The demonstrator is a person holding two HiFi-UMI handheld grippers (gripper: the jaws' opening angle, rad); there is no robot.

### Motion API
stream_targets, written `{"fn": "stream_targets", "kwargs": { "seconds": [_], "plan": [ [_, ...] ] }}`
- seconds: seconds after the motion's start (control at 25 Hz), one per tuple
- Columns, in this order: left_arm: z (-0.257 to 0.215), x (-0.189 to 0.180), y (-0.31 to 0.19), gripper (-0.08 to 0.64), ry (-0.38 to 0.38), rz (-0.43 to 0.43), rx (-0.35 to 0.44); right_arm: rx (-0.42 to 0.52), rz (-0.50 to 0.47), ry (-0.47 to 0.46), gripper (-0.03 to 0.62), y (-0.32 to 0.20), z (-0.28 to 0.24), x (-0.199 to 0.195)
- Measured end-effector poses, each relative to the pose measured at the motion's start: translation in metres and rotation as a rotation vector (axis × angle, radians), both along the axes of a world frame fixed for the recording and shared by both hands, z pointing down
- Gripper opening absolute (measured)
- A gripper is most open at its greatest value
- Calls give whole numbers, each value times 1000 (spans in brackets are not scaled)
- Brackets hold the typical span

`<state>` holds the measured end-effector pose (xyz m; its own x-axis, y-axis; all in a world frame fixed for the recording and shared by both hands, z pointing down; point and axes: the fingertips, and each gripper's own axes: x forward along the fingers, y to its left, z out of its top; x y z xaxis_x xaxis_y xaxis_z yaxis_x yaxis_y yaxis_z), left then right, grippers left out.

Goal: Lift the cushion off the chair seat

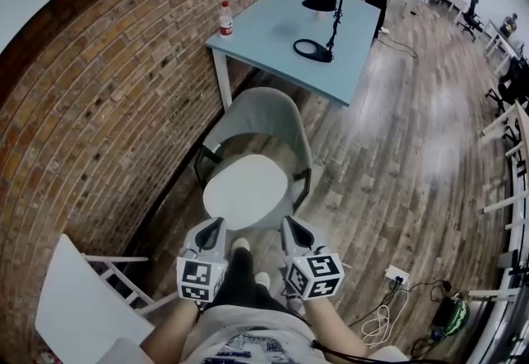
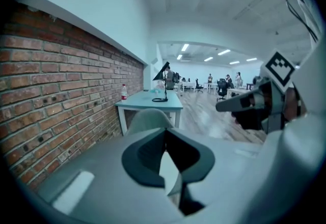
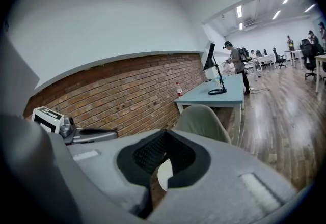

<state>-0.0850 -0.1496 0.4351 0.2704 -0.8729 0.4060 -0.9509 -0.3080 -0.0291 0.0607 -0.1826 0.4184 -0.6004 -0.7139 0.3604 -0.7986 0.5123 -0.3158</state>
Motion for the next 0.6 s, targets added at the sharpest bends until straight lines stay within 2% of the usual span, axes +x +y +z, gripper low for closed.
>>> {"fn": "stream_targets", "kwargs": {
  "seconds": [0.28,0.6],
  "plan": [
    [32,-11,-61,-9,5,7,-9,-14,10,18,-2,-65,29,-4],
    [92,-55,-129,-9,4,-27,-40,-44,14,73,-2,-141,91,-27]
  ]
}}
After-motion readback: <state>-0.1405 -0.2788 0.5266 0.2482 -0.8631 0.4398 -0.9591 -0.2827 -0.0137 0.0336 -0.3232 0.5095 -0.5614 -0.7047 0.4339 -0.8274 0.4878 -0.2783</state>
